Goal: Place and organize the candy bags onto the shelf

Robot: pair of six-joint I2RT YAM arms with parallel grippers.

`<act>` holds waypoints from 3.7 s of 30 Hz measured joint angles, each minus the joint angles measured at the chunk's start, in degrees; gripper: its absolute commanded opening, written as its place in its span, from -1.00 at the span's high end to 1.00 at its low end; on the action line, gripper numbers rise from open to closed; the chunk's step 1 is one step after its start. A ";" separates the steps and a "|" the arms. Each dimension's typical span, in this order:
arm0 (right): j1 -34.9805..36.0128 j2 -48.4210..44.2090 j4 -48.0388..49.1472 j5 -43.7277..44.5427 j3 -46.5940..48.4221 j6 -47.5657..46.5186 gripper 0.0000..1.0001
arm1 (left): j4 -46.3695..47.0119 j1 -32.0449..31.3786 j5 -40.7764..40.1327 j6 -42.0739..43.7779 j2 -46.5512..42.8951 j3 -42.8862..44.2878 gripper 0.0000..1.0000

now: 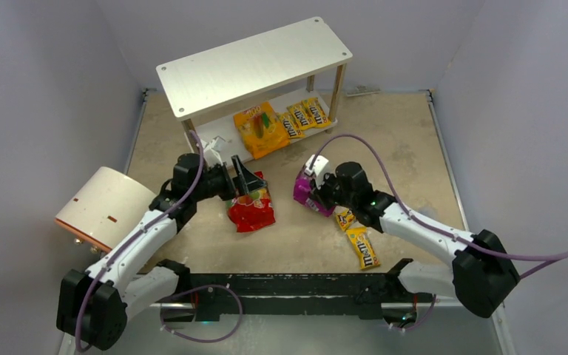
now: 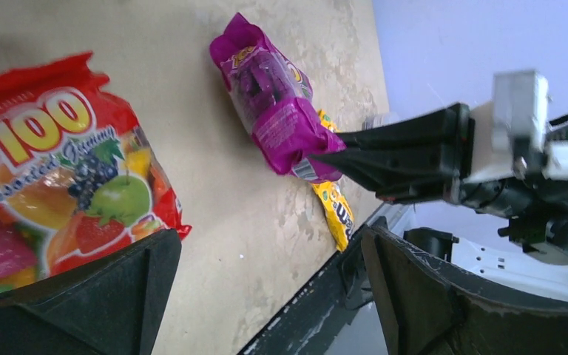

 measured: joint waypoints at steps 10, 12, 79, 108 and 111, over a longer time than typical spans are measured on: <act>4.15 -5.33 7.50 -8.46 -5.86 -1.81 1.00 | 5.86 -11.74 -5.99 -10.82 9.97 -1.95 -1.00; 4.42 -5.77 8.66 -9.64 -6.86 -2.08 1.00 | 7.21 -12.35 -7.69 -13.75 12.22 -1.95 -1.00; 13.20 -14.05 44.83 1.73 -16.48 43.78 -0.81 | 45.99 -19.63 -18.84 8.48 -16.46 -17.18 0.90; 12.66 3.23 60.02 -7.52 -7.78 51.91 1.00 | 22.16 -19.61 -31.50 8.13 -22.60 -8.24 -0.69; 13.16 -0.31 50.95 -5.77 -7.65 49.18 1.00 | 8.74 -19.63 -37.90 8.11 -25.33 -3.54 -0.72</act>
